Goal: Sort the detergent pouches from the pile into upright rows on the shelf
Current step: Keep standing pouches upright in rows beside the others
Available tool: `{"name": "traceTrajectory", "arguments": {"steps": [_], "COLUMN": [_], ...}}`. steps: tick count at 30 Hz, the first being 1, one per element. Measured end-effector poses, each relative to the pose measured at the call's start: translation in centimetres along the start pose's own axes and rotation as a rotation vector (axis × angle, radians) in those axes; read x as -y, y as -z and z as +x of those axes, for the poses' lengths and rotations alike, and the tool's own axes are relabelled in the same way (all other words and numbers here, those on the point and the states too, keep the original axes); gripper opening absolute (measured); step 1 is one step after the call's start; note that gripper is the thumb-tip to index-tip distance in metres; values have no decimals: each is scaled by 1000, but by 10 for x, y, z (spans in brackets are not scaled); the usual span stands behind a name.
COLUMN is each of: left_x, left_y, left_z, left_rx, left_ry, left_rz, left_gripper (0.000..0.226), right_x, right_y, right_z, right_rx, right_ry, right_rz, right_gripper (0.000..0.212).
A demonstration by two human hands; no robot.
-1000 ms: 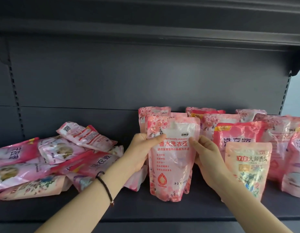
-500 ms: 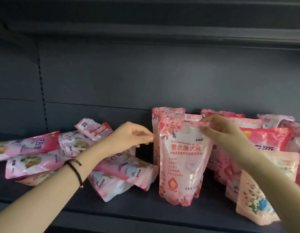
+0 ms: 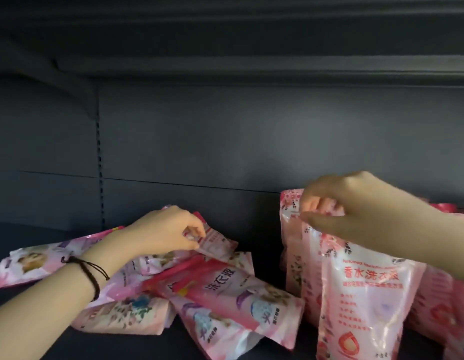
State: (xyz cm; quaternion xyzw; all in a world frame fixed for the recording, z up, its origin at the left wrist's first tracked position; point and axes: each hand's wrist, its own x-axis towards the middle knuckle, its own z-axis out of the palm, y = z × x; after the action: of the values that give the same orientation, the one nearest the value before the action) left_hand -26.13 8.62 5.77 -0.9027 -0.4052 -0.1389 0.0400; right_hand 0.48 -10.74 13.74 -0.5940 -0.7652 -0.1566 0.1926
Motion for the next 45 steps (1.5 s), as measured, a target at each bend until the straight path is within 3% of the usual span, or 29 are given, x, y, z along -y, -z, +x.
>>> {"name": "traceTrajectory", "arguments": {"steps": [4,8,12,16,20,23,27,31,33,35,37,39,43,45], "left_x": [45,72,82,98,103,102,93,80,81,85,88,89,86,76], "left_y": [0,-15,-40,-43,-45,-50,-58,-51,-43,-33,-24,-16,-2,0], "left_z": [16,30,42,52,54,58,60,70,81,92,100,106,117,122], "left_rx": [-46,-22,-46,-99,-186,-187,-194,-277,-364,-443,-492,-578,-641,-585], "left_ry": [-56,-185,-348,-473,-578,-568,-522,-370,-201,-104,-54,14,200,200], "left_rz": [133,119,183,420,476,455,310,-105,-353,-539,-684,-862,-1392,-1586], "left_gripper": [37,51,50,53,52,54,54,28,34,33,20,10,3,5], "right_x": [47,72,74,70,64,63,67,66,63,55,42,31,16,11], "right_y": [-30,-78,-141,-188,-200,-202,-188,-153,-140,-136,-139,-148,-168,-172], "right_z": [56,110,148,159,156,152,161,186,196,201,204,201,191,190], "right_rx": [203,332,437,512,559,509,294,49,-85,-268,-471,-563,-366,-253], "right_ry": [-7,-40,-127,-109,-107,-62,-24,-53,-103,-186,-271,-431,-713,-705], "right_rz": [-55,-136,-294,-568,-545,-518,-536,-479,-351,-56,256,568,1104,1246], "right_gripper": [17,9,25,46,50,43,25,26,18,12,26,52,74,65]}}
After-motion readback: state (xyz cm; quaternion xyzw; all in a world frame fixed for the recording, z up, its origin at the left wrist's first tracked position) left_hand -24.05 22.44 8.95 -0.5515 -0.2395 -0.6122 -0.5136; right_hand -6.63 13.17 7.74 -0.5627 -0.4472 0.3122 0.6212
